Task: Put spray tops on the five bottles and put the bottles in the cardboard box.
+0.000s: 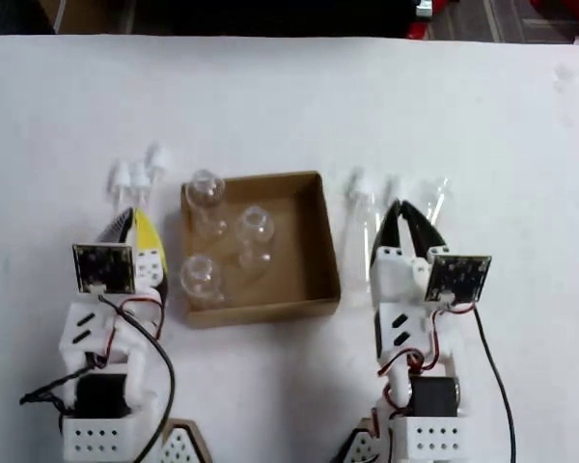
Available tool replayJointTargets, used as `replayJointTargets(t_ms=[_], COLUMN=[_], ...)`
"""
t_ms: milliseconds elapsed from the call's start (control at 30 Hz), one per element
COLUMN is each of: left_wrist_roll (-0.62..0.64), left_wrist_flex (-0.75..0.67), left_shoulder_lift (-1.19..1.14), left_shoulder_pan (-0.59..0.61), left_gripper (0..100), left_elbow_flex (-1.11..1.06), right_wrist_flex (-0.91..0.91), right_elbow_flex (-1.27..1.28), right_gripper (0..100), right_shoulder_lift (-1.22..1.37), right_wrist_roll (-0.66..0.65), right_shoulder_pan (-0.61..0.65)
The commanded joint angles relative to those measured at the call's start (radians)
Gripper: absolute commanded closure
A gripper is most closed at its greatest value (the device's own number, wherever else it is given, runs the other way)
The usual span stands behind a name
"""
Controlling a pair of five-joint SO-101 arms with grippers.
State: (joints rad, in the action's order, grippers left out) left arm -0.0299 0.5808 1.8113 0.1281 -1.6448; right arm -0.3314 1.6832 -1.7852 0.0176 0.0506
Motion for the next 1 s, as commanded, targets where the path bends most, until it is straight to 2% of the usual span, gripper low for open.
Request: replayJointTargets(t_ms=[0, 333, 467, 967], left_wrist_roll=[-0.014, -0.015, -0.015, -0.017], left_wrist_flex=[-0.008, -0.008, -0.008, -0.008], left_shoulder_lift=[0.018, 0.018, 0.018, 0.018], left_shoulder_pan=[-0.018, -0.016, -0.016, -0.016], left_gripper=[98, 98, 98, 97], left_elbow_flex=[0.006, 0.008, 0.008, 0.008], right_wrist_flex=[0.064, 0.062, 0.068, 0.061], right_elbow_flex=[-0.032, -0.201, -0.276, -0.899], right_gripper=[98.2, 98.2, 98.2, 98.1], right_shoulder_lift=[0.002, 0.007, 0.09, 1.012], right_wrist_roll=[0.012, 0.011, 0.011, 0.011], right_shoulder_pan=[-0.01, -0.124, -0.145, -0.246])
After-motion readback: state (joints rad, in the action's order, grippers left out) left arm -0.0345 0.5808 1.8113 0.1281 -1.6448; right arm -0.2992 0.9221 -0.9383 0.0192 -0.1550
